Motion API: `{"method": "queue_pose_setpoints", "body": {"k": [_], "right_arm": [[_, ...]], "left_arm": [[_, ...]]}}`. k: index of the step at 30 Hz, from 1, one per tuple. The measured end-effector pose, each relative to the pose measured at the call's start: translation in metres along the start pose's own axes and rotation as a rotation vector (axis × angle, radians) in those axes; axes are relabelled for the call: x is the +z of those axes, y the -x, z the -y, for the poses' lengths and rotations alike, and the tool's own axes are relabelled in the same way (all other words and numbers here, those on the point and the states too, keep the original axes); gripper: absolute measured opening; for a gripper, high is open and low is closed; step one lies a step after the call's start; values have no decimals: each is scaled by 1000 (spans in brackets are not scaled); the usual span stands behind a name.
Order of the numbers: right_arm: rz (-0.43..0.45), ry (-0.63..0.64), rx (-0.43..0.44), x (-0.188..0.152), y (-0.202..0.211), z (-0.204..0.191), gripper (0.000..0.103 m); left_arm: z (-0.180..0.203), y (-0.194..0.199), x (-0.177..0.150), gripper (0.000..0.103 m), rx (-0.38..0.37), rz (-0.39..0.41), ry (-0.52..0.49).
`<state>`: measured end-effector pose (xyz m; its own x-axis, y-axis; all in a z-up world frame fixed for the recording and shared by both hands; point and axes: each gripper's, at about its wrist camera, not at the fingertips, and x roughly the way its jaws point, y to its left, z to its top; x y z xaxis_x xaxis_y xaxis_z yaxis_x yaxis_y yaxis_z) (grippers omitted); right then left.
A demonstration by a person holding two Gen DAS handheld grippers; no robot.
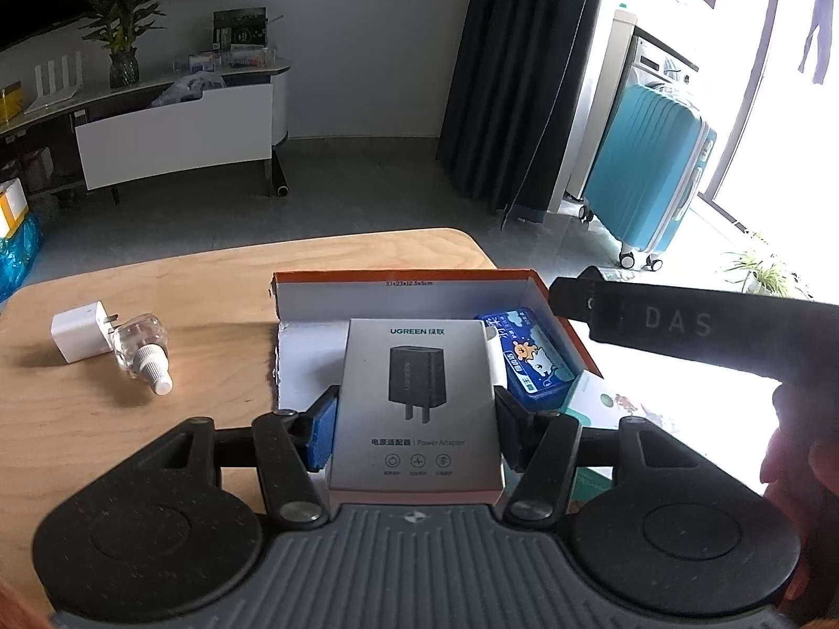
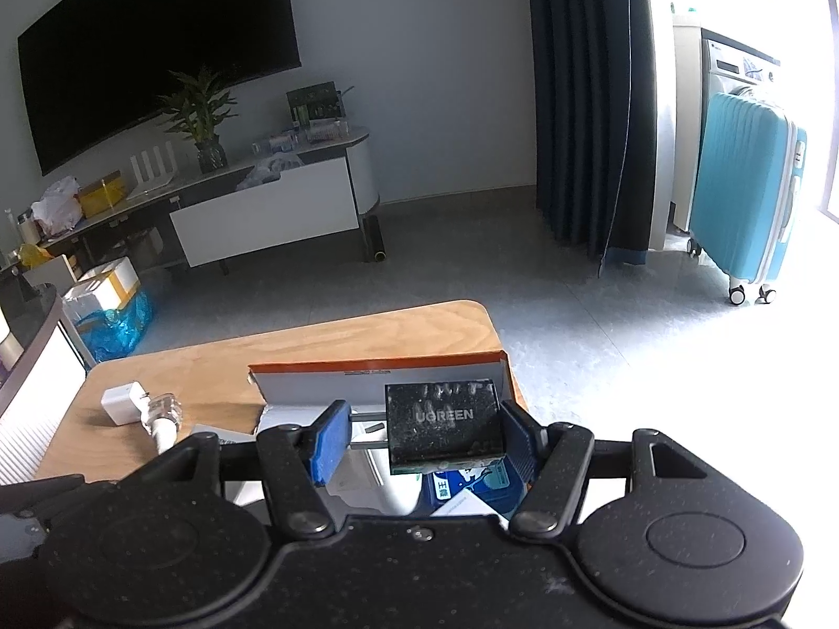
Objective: Organize rigid objects
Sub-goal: 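Lower the UGREEN box and black charger into the lid and open both grippers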
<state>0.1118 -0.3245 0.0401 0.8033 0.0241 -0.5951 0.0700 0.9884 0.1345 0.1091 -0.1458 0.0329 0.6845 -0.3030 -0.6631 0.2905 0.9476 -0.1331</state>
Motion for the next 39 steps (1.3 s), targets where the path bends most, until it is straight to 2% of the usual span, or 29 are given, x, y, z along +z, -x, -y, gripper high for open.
{"method": "queue_pose_setpoints", "body": {"k": [21, 29, 30, 31, 32, 39], "right_arm": [[-82, -47, -34, 3, -45, 11, 75], [-17, -52, -42, 6, -30, 14, 77], [-7, -53, -44, 6, -27, 14, 77], [2, -56, -44, 7, -24, 14, 77], [9, -59, -44, 8, -22, 14, 77], [55, -36, -24, 11, -6, 1, 78]], "left_arm": [[4, -28, 5, 59, -33, -39, 3], [8, -39, 3, 60, -87, -75, 1], [8, -39, 2, 62, -90, -78, 1], [8, -38, 2, 74, -94, -80, 5], [7, -36, 2, 78, -93, -74, 14], [-2, -18, 7, 78, -56, -28, 46]]}}
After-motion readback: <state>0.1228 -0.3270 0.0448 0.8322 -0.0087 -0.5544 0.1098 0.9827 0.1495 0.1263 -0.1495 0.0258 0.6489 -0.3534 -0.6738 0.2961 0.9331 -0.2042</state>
